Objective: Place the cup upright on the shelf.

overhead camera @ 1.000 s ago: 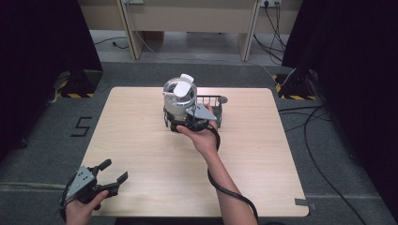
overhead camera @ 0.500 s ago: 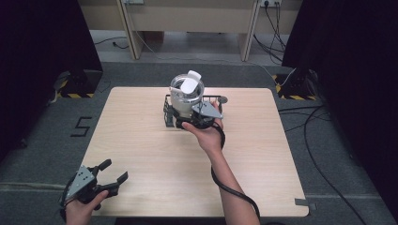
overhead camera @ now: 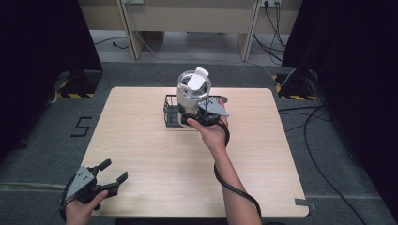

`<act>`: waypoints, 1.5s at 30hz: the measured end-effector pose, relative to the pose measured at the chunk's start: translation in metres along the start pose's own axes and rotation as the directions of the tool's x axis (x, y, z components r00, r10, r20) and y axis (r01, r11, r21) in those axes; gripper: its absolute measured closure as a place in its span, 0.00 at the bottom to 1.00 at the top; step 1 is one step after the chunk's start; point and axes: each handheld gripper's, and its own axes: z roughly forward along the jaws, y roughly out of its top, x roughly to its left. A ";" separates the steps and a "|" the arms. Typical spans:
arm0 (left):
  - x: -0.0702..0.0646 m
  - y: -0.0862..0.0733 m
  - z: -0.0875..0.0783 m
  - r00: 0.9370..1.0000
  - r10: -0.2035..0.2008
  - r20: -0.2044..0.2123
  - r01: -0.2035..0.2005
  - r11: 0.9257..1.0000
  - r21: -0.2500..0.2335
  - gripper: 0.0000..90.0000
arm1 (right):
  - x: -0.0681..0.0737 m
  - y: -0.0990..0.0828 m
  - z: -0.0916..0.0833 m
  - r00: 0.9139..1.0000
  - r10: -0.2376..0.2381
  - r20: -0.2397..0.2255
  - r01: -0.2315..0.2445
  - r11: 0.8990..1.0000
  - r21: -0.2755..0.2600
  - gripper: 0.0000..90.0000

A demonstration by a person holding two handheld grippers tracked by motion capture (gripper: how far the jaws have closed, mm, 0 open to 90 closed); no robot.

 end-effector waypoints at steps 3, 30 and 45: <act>0.000 0.000 0.000 1.000 0.000 -0.002 0.000 1.000 -0.002 0.16 | -0.002 0.001 0.000 1.000 -0.004 0.006 0.004 1.000 0.000 0.12; 0.000 0.000 0.000 1.000 -0.002 -0.003 0.002 1.000 -0.002 0.16 | -0.029 0.011 -0.003 0.997 -0.008 0.080 0.007 1.000 0.004 0.12; 0.000 0.000 0.000 1.000 -0.007 -0.002 0.007 1.000 -0.002 0.16 | -0.038 0.018 0.003 0.995 -0.005 0.103 0.004 1.000 0.008 0.12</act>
